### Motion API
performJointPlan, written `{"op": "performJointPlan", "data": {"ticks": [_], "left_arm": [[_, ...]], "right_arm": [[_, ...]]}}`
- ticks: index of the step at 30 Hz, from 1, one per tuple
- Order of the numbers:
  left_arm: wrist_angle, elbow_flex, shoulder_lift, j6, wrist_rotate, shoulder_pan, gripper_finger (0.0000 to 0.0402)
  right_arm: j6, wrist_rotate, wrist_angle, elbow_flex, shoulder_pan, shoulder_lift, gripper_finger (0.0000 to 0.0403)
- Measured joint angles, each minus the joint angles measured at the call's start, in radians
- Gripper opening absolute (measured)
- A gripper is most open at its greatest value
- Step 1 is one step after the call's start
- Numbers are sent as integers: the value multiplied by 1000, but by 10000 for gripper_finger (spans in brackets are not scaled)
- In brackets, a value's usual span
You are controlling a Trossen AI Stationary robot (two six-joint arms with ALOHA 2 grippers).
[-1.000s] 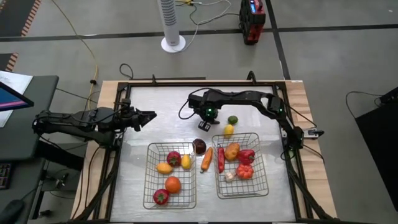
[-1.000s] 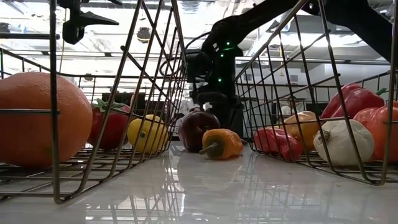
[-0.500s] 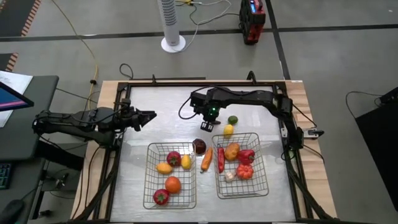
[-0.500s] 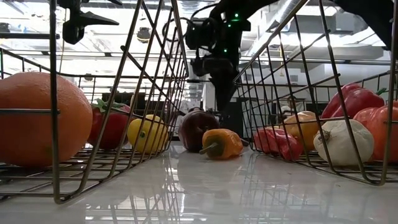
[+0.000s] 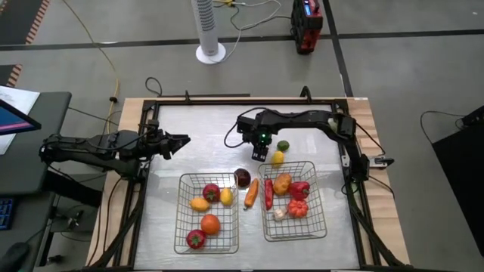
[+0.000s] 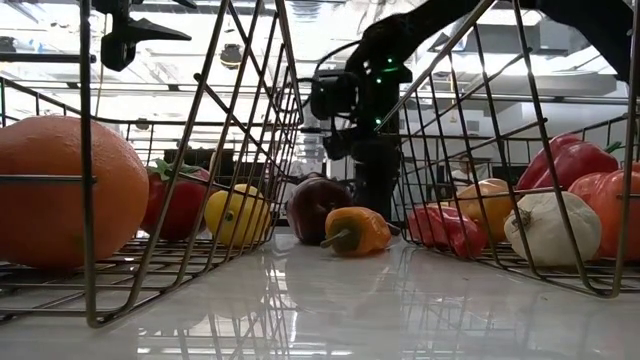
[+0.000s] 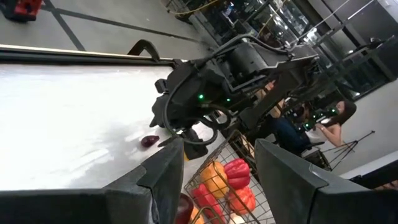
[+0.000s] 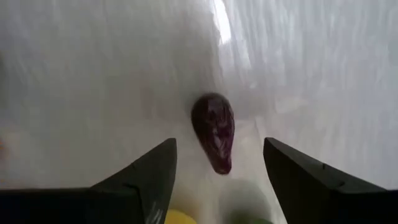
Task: Sort produce into baskets
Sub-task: Put the eggplant into the right brown wire basket
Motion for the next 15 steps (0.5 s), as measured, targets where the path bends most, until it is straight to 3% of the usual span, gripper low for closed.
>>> {"op": "performJointPlan", "data": {"ticks": [15], "left_arm": [[-9, 0, 0, 0, 0, 0, 183]], "right_arm": [[-31, 1, 146, -104, 0, 0, 174]]}}
